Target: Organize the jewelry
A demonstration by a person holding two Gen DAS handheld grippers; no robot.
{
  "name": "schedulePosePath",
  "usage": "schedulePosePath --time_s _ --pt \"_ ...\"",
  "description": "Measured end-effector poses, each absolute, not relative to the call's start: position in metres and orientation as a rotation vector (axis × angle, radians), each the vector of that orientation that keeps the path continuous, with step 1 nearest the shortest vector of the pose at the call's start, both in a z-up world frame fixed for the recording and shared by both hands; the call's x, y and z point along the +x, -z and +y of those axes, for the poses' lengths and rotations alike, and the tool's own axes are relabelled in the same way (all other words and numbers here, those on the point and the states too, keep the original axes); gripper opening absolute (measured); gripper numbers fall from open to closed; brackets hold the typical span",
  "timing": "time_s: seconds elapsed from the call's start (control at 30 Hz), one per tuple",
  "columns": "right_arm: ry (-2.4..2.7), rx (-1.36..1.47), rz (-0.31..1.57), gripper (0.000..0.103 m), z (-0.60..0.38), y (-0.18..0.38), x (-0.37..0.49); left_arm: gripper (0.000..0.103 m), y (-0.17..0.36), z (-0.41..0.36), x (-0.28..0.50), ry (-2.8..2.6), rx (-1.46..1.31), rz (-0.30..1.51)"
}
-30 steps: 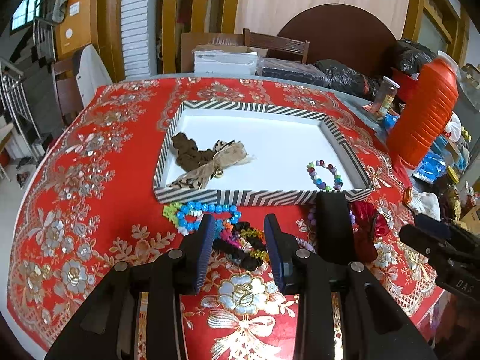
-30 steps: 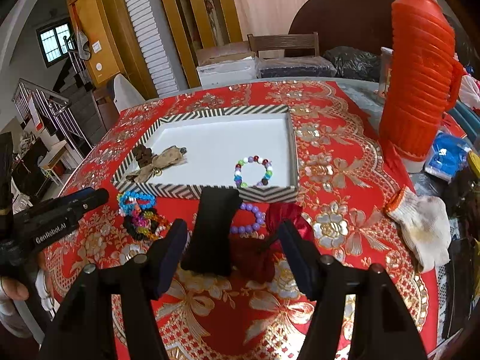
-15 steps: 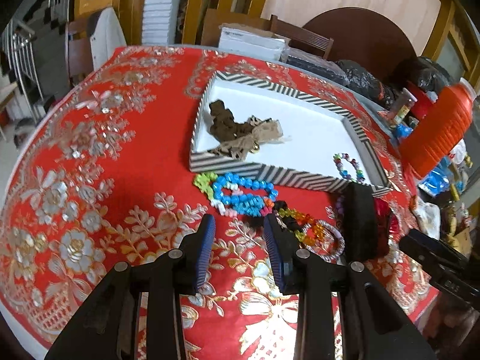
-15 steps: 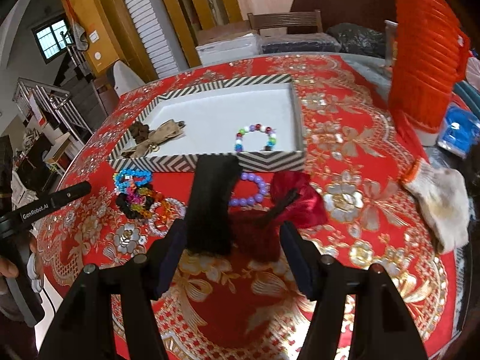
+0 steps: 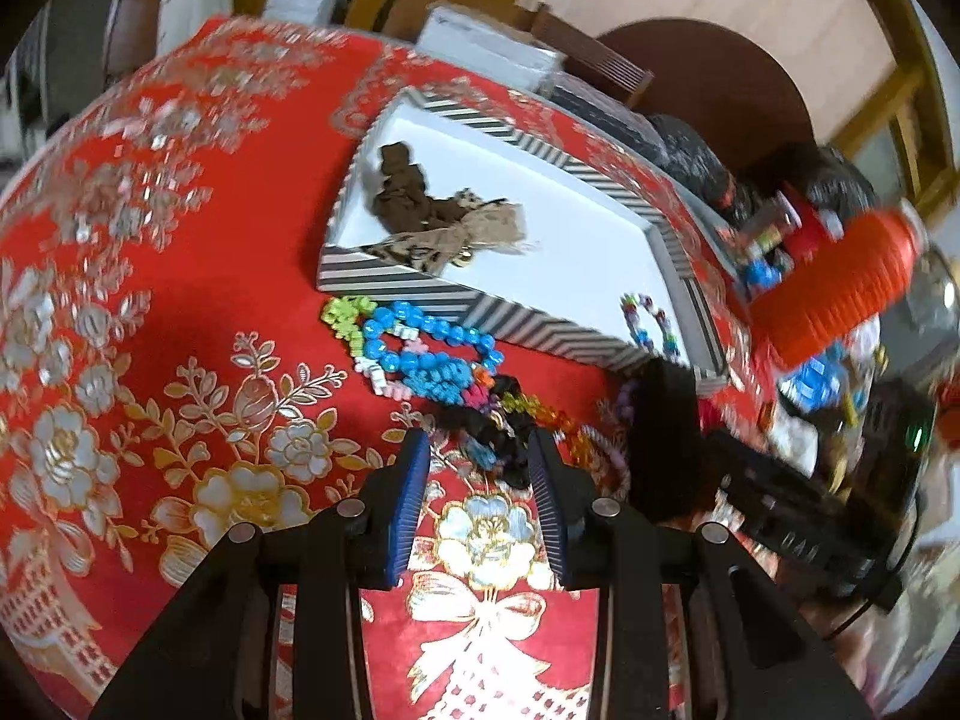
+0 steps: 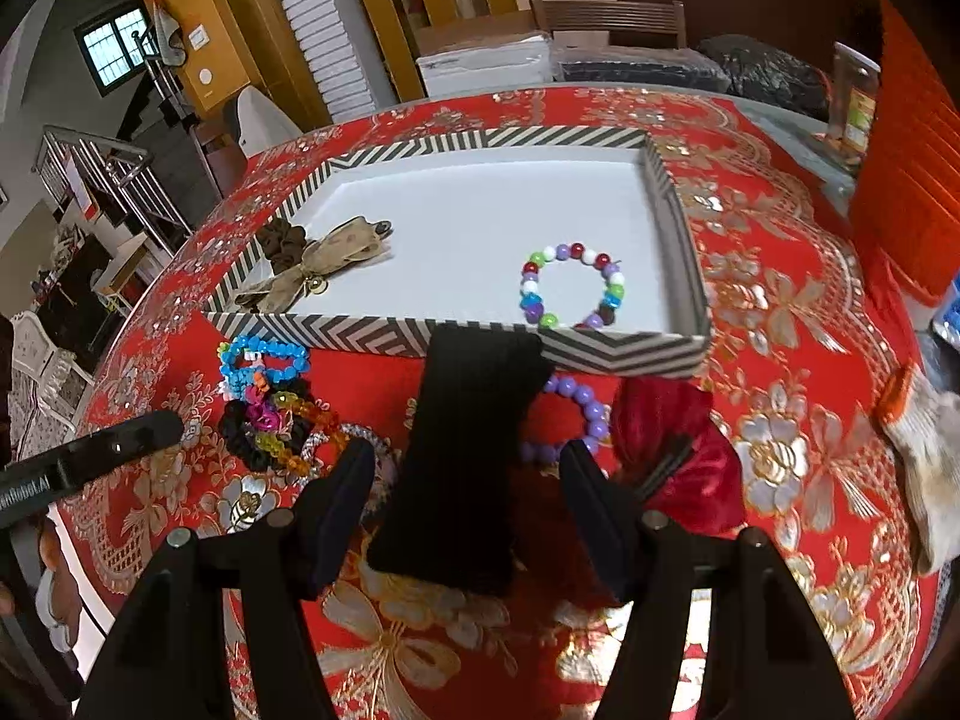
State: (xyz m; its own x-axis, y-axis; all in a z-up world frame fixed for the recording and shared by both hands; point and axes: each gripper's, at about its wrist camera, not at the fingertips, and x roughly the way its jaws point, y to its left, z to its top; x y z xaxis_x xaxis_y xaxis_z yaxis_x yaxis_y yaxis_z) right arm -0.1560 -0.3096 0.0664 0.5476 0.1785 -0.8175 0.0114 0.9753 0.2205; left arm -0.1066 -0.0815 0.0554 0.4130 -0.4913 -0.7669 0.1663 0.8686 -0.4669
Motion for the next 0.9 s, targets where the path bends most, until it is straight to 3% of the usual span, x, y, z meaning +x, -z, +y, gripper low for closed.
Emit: schedulePosePath --time_s 0.57,0.6,0.63,0.73,0.8,0.9 --pt "-0.113 0.218 1.012 0.067 -0.309 -0.054 -0.139 0.028 -0.032 -0.100 -0.083 0.401 -0.488 1.149" --pt "-0.114 0.214 1.011 0.063 -0.308 -0.053 -0.139 0.025 -0.031 -0.100 -0.083 0.401 -0.495 1.149" --pt "-0.118 0.211 1.011 0.048 -0.307 -0.052 -0.138 0.016 -0.030 -0.098 -0.082 0.404 -0.502 1.147" --pt "-0.129 0.202 1.010 0.026 -0.305 -0.050 -0.138 0.002 -0.034 -0.094 -0.082 0.418 -0.492 1.131" --pt "-0.141 0.188 0.997 0.017 -0.303 -0.053 -0.140 0.000 -0.043 -0.092 -0.084 0.431 -0.478 1.098" --pt "-0.158 0.185 0.962 0.016 -0.303 -0.063 -0.146 0.000 -0.061 -0.090 -0.086 0.461 -0.453 1.047"
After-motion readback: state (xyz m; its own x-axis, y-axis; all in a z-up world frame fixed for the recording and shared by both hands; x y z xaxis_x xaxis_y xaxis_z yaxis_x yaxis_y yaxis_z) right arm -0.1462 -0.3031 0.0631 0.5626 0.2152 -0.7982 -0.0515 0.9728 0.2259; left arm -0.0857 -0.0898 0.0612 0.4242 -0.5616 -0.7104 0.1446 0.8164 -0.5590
